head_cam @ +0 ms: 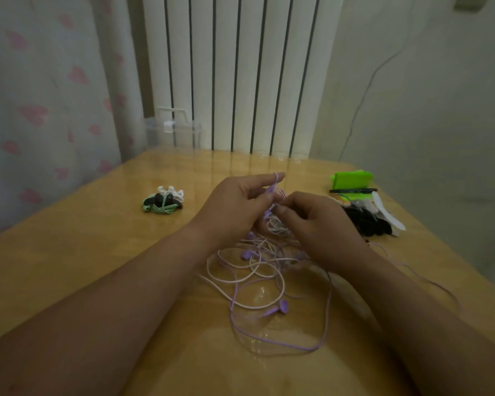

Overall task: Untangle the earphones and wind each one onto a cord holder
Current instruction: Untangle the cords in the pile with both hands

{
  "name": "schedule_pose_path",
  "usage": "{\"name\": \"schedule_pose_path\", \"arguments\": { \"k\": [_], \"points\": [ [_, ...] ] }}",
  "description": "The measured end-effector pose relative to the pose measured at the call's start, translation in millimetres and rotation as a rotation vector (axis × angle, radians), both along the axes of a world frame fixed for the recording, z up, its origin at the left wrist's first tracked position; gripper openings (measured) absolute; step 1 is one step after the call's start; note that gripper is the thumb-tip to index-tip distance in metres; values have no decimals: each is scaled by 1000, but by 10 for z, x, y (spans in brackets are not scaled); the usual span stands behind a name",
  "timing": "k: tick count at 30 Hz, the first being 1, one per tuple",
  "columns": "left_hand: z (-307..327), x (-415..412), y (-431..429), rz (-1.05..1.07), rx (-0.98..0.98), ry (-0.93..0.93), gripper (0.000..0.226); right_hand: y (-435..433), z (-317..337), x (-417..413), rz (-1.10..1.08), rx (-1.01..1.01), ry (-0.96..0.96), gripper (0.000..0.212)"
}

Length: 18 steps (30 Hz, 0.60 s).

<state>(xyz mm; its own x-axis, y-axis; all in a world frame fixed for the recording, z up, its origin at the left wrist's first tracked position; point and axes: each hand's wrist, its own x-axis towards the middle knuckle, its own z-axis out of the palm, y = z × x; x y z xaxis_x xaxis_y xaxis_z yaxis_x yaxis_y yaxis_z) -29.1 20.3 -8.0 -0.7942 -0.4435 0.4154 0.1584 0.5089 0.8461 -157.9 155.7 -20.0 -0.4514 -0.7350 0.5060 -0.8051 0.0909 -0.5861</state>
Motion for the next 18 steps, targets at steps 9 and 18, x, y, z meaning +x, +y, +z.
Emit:
{"name": "schedule_pose_path", "arguments": {
  "k": [9, 18],
  "points": [
    [71, 43, -66, -16, -362, -244, 38, 107, 188, -61, 9, -158, -82, 8],
    [172, 124, -39, -382, 24, -207, 37, 140, 230, -132, 177, -293, -505, 14]
  ]
}}
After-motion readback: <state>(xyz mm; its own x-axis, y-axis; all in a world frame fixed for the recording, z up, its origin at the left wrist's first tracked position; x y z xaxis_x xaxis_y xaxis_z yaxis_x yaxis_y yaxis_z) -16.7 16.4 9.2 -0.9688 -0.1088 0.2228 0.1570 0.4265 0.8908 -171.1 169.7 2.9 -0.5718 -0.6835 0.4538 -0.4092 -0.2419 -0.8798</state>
